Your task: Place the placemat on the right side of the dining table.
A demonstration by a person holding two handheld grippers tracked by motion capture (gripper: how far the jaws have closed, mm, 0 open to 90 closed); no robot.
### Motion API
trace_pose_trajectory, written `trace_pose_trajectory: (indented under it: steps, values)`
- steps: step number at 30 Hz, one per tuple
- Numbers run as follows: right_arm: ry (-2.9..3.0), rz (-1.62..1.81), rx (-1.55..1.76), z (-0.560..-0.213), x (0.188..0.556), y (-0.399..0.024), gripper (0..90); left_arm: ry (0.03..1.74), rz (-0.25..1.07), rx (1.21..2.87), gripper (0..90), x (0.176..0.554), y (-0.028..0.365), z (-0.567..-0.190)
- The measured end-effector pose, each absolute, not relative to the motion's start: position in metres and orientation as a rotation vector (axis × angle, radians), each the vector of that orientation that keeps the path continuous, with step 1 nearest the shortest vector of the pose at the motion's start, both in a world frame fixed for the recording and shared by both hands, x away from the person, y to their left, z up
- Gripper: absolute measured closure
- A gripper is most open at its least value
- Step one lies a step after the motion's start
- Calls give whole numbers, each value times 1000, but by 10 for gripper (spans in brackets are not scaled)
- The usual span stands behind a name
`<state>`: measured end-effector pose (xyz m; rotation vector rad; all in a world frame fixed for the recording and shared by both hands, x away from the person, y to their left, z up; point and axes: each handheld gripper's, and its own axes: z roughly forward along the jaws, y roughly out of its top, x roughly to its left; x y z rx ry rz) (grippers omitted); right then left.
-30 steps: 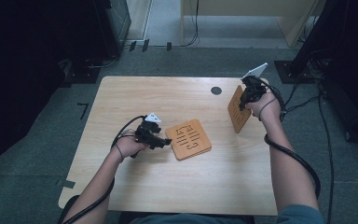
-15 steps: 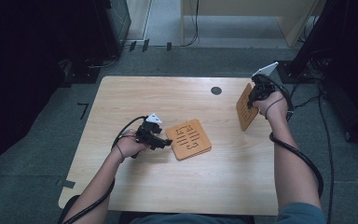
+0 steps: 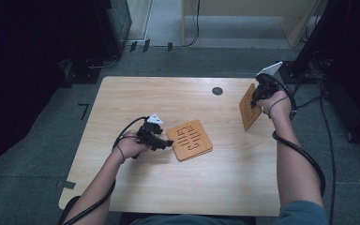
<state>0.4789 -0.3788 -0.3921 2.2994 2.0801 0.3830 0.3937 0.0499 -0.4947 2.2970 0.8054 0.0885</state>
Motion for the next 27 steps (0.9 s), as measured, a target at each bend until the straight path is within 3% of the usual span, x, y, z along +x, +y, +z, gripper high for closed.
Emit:
trace_pose_trajectory:
  steps: [27]
  values:
    - [2028,347,2301,-382,471,-400,791,800,85,2300,225,394,50,-496]
